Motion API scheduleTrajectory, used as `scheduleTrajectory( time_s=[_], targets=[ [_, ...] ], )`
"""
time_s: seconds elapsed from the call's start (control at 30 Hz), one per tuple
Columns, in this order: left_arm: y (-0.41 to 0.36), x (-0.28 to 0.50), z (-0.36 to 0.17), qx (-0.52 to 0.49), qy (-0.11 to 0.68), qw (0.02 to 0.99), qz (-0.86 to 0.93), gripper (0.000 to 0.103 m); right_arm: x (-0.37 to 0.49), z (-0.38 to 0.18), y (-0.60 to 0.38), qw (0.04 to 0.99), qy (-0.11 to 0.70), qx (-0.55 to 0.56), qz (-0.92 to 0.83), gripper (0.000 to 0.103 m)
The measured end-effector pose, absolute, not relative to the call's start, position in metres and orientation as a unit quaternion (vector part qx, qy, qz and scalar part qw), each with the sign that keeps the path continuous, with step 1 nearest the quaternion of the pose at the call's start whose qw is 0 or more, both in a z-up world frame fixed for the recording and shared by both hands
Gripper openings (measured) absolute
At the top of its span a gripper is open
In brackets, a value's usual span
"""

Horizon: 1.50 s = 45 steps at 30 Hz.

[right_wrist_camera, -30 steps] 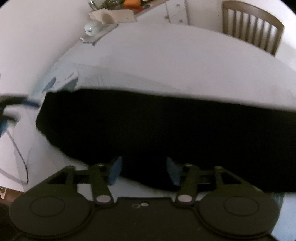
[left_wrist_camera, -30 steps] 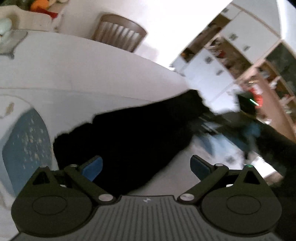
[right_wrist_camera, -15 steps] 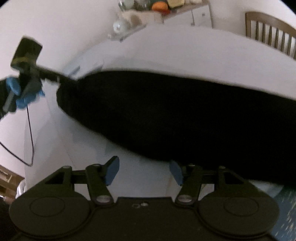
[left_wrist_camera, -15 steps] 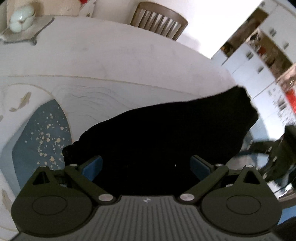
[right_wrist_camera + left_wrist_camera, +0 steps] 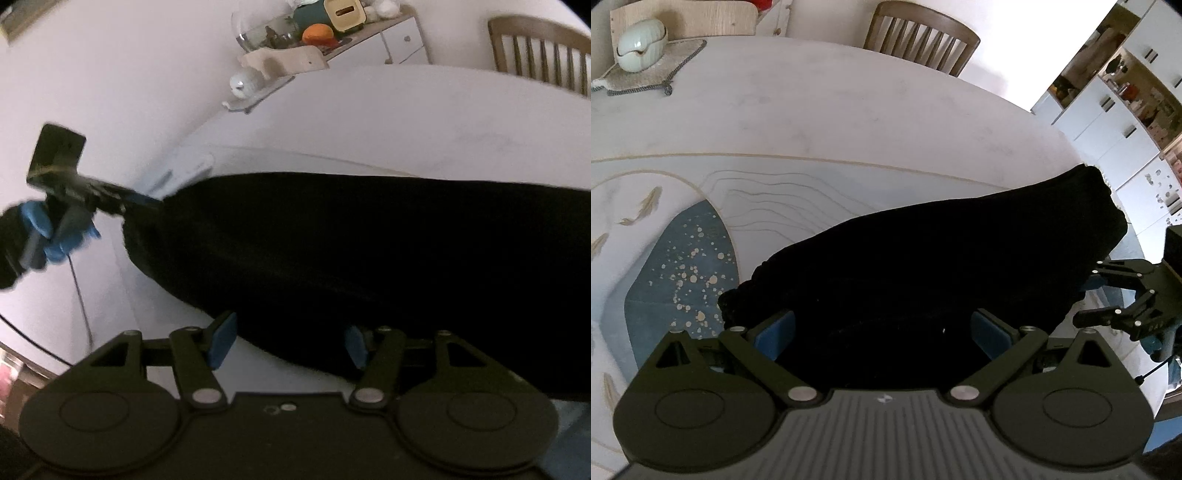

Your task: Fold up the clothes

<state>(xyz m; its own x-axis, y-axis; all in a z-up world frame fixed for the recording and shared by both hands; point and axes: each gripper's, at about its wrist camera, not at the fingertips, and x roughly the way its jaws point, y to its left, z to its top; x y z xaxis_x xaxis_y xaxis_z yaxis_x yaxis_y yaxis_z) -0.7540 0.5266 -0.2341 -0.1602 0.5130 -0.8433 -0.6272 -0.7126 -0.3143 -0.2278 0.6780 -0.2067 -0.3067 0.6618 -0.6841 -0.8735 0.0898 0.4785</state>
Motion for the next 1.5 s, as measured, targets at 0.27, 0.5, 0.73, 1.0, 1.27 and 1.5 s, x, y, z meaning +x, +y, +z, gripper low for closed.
scheduleTrajectory(
  time_s=[0.27, 0.5, 0.73, 1.0, 1.27, 1.5],
  targets=[
    [0.525, -0.755, -0.235, -0.528, 0.054, 0.376, 0.76, 0.101, -0.249, -0.215, 0.717, 0.549, 0.444, -0.121, 0.698, 0.103],
    [0.518, -0.756, -0.237, -0.522, 0.041, 0.384, 0.761, 0.101, -0.265, -0.206, 0.692, 0.465, 0.443, -0.192, 0.742, 0.103],
    [0.516, -0.756, -0.236, -0.522, 0.048, 0.396, 0.754, 0.101, -0.27, -0.199, 0.671, 0.436, 0.445, -0.243, 0.744, 0.103],
    [0.512, -0.738, -0.212, -0.518, 0.097, 0.407, 0.746, 0.101, -0.227, -0.158, 0.648, 0.508, 0.429, -0.209, 0.717, 0.103],
    [0.533, -0.7, -0.213, -0.505, 0.135, 0.454, 0.722, 0.101, -0.19, -0.164, 0.696, 0.598, 0.447, -0.225, 0.626, 0.103],
    [0.534, -0.69, -0.238, -0.523, 0.182, 0.485, 0.677, 0.101, -0.198, -0.19, 0.722, 0.603, 0.434, -0.296, 0.601, 0.103]
  ],
)
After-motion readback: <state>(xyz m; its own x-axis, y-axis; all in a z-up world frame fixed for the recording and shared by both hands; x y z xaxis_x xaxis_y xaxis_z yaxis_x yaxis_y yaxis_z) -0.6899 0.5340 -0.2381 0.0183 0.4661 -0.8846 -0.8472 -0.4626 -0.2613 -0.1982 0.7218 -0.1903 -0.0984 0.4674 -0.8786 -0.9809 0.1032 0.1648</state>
